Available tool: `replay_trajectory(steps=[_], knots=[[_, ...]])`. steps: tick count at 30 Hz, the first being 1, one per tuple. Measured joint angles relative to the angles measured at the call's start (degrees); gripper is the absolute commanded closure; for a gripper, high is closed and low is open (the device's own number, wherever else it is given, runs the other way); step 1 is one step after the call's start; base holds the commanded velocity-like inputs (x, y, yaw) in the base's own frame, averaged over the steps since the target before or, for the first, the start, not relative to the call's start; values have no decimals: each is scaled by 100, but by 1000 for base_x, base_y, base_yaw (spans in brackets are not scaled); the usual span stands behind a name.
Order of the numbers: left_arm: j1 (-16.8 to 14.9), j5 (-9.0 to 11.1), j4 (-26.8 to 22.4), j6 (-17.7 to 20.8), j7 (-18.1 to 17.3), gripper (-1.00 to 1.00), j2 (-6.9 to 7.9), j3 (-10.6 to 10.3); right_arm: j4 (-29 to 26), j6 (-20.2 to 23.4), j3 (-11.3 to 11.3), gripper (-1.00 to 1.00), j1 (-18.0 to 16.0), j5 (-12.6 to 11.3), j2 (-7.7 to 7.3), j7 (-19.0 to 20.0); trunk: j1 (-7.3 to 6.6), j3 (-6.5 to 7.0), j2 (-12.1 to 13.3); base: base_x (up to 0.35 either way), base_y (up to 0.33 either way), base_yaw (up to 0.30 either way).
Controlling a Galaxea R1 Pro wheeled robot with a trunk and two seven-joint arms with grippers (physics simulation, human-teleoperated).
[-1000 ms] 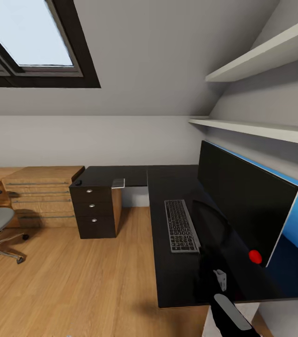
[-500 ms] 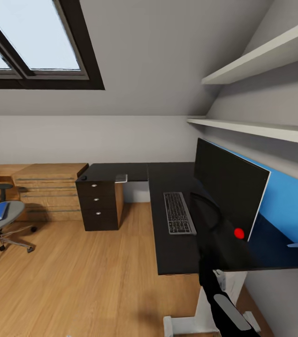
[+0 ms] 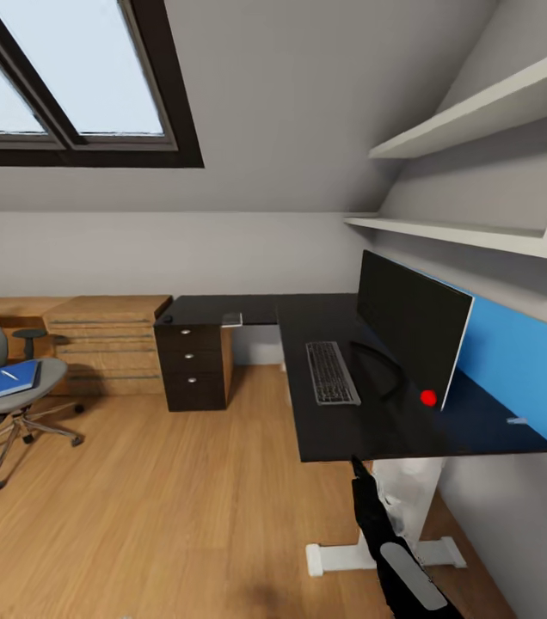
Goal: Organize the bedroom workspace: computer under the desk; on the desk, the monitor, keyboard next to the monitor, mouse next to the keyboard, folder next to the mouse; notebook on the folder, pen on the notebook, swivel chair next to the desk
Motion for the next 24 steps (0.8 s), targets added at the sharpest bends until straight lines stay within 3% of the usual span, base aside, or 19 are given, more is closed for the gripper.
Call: replay_trajectory(steps=[3, 5, 6, 7, 11, 16, 22, 24], knots=[[0, 2, 0, 0, 0, -100, 5, 0, 51, -6, 15, -100, 0, 646, 188, -5, -2, 0, 0, -190, 240, 0], [0, 3, -1, 0, 0, -100, 7, 3, 70, -7, 22, -100, 0, 1295, 364, -15, -3, 0, 0, -71, 296, 0], [0, 3, -1, 0, 2, -100, 7, 4, 72, -7, 23, -100, 0, 1471, 413, -27, -3, 0, 0, -10, 311, 0], [0, 3, -1, 0, 5, -100, 8, 5, 78, -7, 25, -100, 0, 1803, 503, -69, -4, 0, 0, 17, 314, 0], [0, 4, -1, 0, 17, -100, 8, 6, 123, -12, 27, -100, 0, 2725, 723, -348, -5, 0, 0, 101, 314, 0], [1, 3, -1, 0, 24, -100, 9, 6, 138, -10, 30, -100, 0, 3436, 849, -629, -6, 0, -1, 184, 290, 0], [0, 3, -1, 0, 26, -100, 9, 4, 137, -3, 73, -100, 0, 3960, 895, -826, -6, 0, 0, 241, 252, 0], [0, 3, 0, 3, 26, -100, 9, 6, 139, 4, 192, -100, 0, 4271, 903, -993, -7, 0, 0, 269, 207, 0]])
